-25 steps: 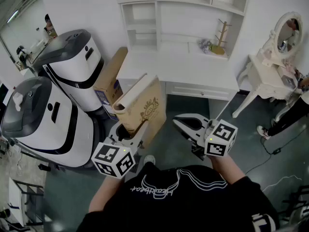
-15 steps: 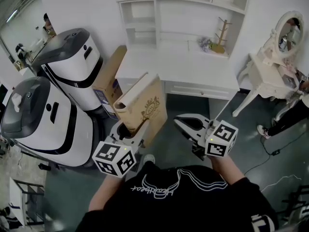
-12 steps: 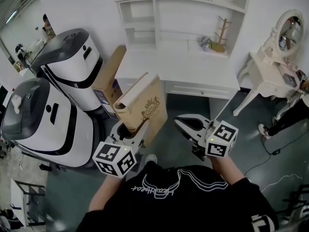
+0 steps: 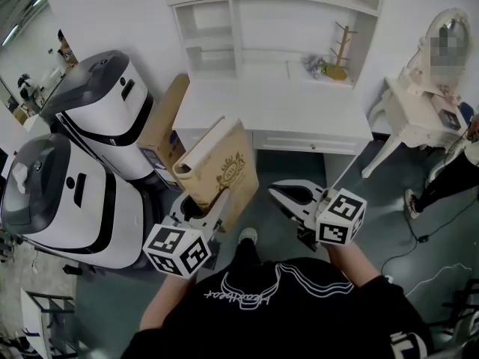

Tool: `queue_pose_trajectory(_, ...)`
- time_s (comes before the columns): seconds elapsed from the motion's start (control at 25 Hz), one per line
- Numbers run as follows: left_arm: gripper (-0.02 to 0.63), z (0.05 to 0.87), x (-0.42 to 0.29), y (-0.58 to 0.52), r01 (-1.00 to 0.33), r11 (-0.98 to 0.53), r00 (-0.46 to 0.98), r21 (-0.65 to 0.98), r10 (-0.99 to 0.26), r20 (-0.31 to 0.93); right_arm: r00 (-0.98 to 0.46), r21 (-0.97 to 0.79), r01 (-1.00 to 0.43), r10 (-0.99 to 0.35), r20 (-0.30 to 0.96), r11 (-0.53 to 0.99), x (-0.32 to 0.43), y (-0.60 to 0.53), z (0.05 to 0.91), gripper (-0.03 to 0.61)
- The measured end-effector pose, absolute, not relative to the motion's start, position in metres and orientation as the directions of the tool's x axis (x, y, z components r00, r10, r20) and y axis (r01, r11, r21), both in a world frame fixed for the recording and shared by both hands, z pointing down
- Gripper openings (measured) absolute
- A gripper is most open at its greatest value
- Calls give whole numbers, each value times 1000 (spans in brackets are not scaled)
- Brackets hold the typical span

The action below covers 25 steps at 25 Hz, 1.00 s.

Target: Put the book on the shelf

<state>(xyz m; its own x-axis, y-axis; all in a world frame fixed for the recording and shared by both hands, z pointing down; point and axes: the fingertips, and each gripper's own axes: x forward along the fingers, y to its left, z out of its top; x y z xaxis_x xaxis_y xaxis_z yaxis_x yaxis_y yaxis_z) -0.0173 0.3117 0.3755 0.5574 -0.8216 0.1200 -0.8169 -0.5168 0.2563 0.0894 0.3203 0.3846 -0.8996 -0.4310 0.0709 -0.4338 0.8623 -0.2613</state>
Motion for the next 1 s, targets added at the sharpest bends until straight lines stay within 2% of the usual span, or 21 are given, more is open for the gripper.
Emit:
queue_pose_trajectory(0.44,209,392,-28,231,-794,-538,586,284,-801,122,-884,-269,-465,-457,96,844,79,241,398,6)
queue_pose_trajectory(1.0,209,381,-73,32,-771,-550,614,321,-777,142,-849,-312,-523,-517,108,793,43,48,382,6)
